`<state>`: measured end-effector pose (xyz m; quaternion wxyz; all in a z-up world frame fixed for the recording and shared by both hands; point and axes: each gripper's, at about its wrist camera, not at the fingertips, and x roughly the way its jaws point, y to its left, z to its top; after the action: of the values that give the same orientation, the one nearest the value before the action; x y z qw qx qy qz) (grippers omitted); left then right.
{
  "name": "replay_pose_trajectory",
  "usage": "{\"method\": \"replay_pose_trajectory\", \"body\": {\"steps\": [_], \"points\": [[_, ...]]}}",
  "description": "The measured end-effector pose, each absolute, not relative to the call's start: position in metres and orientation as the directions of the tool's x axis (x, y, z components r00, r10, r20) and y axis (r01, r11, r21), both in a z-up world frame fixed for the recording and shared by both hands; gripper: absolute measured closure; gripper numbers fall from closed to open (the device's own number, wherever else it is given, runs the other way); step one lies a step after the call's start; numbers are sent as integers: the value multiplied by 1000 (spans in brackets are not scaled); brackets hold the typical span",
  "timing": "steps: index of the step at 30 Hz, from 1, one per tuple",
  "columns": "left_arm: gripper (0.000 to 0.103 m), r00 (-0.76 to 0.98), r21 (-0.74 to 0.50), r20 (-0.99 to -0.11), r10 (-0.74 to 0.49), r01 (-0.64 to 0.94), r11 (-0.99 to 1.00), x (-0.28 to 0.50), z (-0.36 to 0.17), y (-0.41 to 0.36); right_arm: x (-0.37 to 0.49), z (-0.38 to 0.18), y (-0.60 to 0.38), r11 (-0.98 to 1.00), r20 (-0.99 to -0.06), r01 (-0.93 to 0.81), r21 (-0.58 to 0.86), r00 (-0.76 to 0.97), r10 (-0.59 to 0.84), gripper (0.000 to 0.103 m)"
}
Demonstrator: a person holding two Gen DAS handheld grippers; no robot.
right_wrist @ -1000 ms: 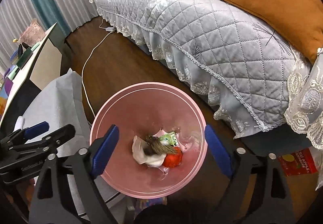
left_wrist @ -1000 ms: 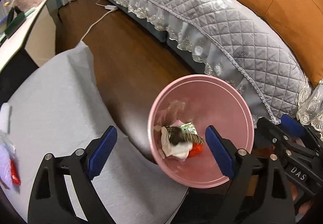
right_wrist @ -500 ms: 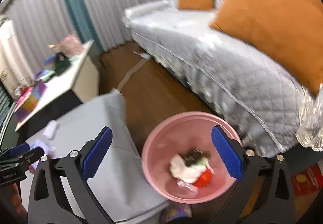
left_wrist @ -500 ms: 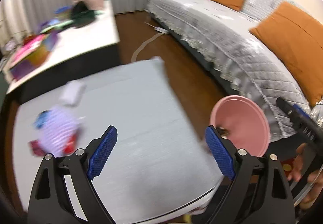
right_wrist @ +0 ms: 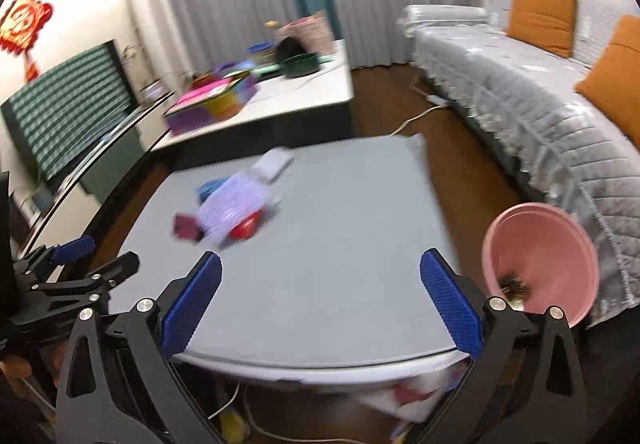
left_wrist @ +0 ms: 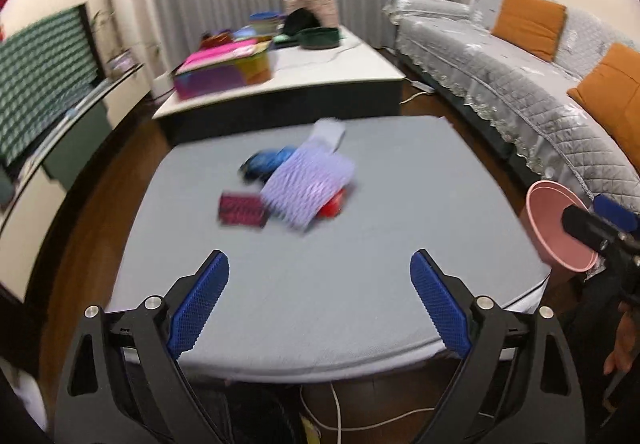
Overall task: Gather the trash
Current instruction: 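Move both tools back over the table toward the foam net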
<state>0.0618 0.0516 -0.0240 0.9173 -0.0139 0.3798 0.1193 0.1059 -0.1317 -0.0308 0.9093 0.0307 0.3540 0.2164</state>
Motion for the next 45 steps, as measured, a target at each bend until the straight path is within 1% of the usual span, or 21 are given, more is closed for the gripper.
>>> {"method": "replay_pose_trajectory", "body": {"steps": [6, 9, 14, 18, 26, 35, 39, 45], "points": [[14, 662, -1, -721, 206, -299, 954, 34, -60, 79, 80, -60, -98, 882, -655, -442, 161, 621, 431, 5], [14, 650, 9, -727, 220, -311, 950, 31, -76, 86, 77, -70, -89, 881, -648, -459, 119, 636, 419, 5], [14, 647, 2, -731, 218, -318, 948, 28, -85, 92, 76, -79, -80, 870, -640, -488, 65, 649, 412, 5], [14, 650, 0, -731, 209, -307, 952, 30, -87, 89, 75, -82, -79, 866, -643, -498, 43, 650, 406, 5], [14, 649, 13, -735, 198, -278, 960, 34, -90, 82, 78, -86, -85, 873, -654, -484, 60, 642, 401, 5], [14, 638, -6, -738, 219, -330, 944, 32, -88, 94, 78, -88, -83, 868, -658, -492, 66, 632, 408, 5], [14, 618, -19, -749, 239, -381, 924, 34, -84, 106, 82, -89, -85, 877, -667, -477, 63, 633, 393, 5], [14, 590, -17, -758, 279, -446, 895, 43, -67, 136, 97, -81, -91, 893, -683, -441, 91, 625, 378, 5]]}}
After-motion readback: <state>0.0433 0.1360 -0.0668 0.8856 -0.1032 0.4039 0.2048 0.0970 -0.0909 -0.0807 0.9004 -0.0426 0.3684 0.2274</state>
